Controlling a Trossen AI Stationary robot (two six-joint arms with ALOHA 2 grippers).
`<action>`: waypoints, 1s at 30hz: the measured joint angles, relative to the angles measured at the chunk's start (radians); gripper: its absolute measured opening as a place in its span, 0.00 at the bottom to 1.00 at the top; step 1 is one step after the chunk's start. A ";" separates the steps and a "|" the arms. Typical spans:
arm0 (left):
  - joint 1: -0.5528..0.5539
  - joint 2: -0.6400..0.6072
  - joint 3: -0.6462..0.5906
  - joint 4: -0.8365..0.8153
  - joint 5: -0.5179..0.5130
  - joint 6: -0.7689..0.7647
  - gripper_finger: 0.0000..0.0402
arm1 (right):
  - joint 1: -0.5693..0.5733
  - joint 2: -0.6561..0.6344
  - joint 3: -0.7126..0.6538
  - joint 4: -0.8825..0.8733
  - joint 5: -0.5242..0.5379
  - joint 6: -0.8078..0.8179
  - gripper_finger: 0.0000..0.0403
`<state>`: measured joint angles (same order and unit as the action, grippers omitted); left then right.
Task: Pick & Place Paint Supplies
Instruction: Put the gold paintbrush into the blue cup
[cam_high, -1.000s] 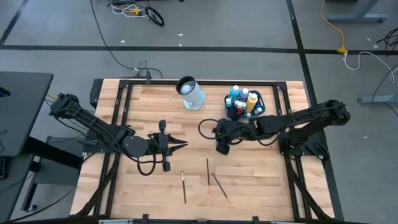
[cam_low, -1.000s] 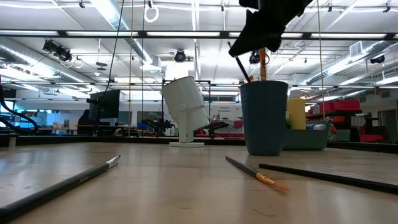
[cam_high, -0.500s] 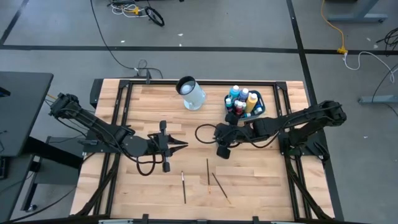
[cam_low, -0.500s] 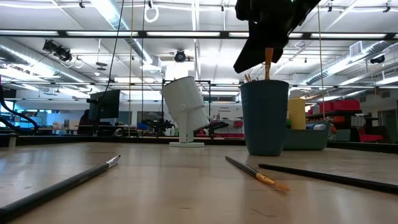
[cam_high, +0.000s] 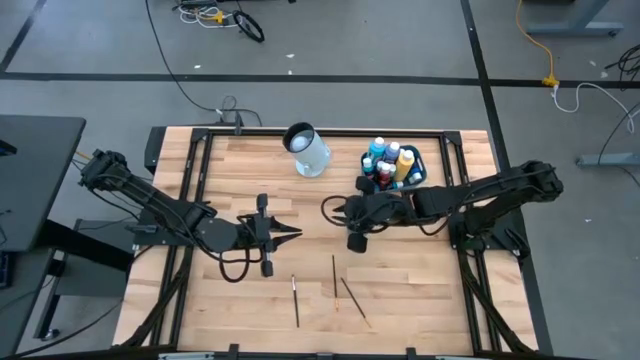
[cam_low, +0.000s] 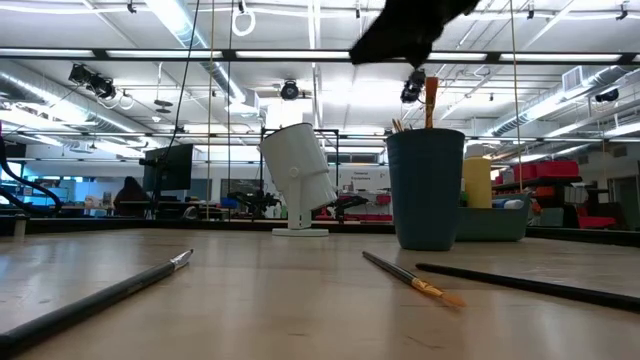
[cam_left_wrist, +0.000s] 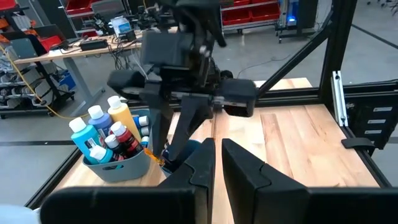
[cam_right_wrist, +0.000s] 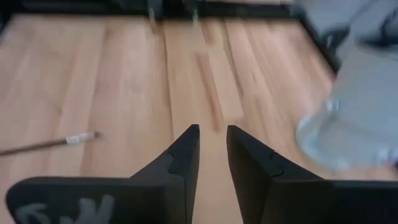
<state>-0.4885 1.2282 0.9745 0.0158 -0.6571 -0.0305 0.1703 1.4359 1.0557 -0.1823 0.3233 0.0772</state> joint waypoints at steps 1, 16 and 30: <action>0.000 0.000 0.000 0.000 0.000 0.000 0.10 | 0.006 0.000 0.000 0.028 0.000 -0.021 0.21; 0.000 0.000 0.000 -0.001 0.000 0.082 0.10 | 0.071 -0.003 0.000 0.228 -0.204 -0.212 0.21; 0.000 0.000 0.000 0.000 0.000 0.125 0.10 | 0.182 0.078 0.001 0.396 -0.304 0.048 0.21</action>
<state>-0.4883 1.2282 0.9749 0.0154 -0.6571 0.0948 0.3525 1.5144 1.0565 0.2137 0.0190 0.1251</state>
